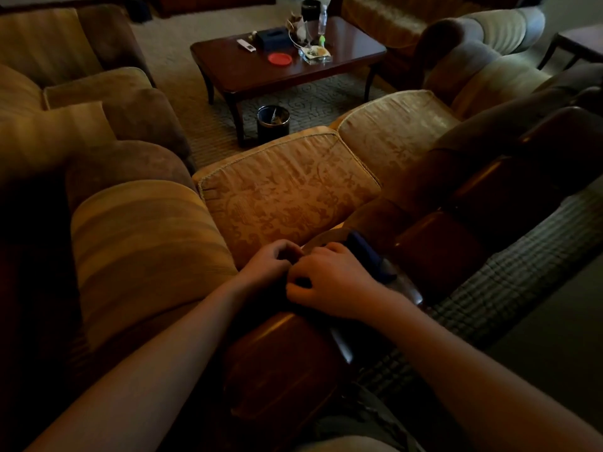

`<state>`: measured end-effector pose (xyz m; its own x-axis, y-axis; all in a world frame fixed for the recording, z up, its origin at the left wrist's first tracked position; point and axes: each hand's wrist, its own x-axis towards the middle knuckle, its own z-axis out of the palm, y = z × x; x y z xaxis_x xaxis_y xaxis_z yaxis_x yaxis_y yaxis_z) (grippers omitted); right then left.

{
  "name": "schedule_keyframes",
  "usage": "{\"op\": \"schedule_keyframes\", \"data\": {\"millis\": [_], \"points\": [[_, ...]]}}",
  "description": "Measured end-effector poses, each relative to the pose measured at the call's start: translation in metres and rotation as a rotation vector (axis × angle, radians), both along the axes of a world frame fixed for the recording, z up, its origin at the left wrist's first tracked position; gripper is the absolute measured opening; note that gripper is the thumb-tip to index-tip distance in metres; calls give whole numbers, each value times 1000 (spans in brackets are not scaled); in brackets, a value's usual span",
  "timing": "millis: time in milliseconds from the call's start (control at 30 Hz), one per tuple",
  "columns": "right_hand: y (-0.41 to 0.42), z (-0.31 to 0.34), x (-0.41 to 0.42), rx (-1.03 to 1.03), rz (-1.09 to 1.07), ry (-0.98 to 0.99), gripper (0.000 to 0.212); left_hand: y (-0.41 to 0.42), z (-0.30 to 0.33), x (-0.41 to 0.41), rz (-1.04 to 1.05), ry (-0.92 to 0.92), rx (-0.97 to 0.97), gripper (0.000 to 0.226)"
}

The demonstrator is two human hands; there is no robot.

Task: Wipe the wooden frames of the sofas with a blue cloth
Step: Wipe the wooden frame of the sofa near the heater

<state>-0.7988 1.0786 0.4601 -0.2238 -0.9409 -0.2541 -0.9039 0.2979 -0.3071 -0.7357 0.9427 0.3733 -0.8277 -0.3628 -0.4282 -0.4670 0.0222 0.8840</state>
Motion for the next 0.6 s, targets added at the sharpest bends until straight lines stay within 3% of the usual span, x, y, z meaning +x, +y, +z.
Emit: {"op": "schedule_keyframes", "data": {"millis": [100,233,300,500,600], "points": [[22,-9,-16,-237,-112,48,32,2,2,1,-29,17,-29,38],[33,-20,-76,-41,-355,232,33,5,6,0,-29,-28,-29,37],[33,-21,-78,-45,-421,286,33,6,7,-1,-38,-39,-58,38],[57,-17,34,-504,-273,247,27,8,11,-1,-36,-42,-85,37],[71,-20,3,-459,-276,345,31,8,14,-1,-68,-57,-99,35]]}}
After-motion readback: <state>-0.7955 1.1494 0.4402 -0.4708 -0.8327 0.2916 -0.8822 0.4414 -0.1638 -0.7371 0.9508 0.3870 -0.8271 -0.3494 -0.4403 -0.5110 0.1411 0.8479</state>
